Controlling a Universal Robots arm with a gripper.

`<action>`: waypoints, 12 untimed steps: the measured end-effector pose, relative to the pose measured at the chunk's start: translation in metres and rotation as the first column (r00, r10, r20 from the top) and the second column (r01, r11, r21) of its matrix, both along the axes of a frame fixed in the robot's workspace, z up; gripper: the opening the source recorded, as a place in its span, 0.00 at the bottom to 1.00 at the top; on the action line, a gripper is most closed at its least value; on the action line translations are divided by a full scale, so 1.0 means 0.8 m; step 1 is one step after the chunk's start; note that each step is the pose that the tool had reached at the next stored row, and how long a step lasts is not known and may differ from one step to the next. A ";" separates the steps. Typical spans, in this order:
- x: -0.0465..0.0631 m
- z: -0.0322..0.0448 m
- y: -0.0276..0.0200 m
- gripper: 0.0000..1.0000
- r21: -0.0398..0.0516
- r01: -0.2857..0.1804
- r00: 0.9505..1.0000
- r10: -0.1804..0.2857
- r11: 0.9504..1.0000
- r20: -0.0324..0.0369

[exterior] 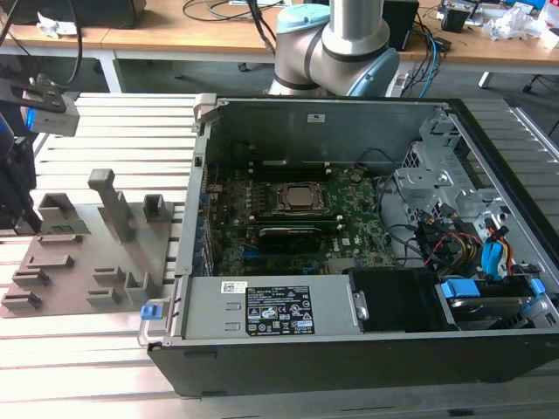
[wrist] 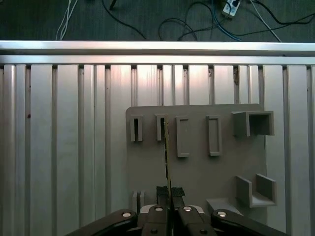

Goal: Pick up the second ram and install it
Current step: 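Pick up the second ram and move it above second insertion slot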

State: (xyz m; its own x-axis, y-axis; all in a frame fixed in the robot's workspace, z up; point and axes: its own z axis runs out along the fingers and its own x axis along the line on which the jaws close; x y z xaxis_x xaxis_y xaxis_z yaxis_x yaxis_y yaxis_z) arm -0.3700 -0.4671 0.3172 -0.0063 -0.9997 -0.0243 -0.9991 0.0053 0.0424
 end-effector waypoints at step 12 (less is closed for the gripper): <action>0.000 0.0574 0.0000 0.14 -0.001 0.000 1.000 0.000 1.000 0.000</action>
State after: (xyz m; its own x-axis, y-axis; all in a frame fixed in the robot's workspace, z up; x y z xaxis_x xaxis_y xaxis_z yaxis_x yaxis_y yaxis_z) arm -0.3700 -0.4671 0.3631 -0.0063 -0.9997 -0.0232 -0.9991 0.0053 0.0424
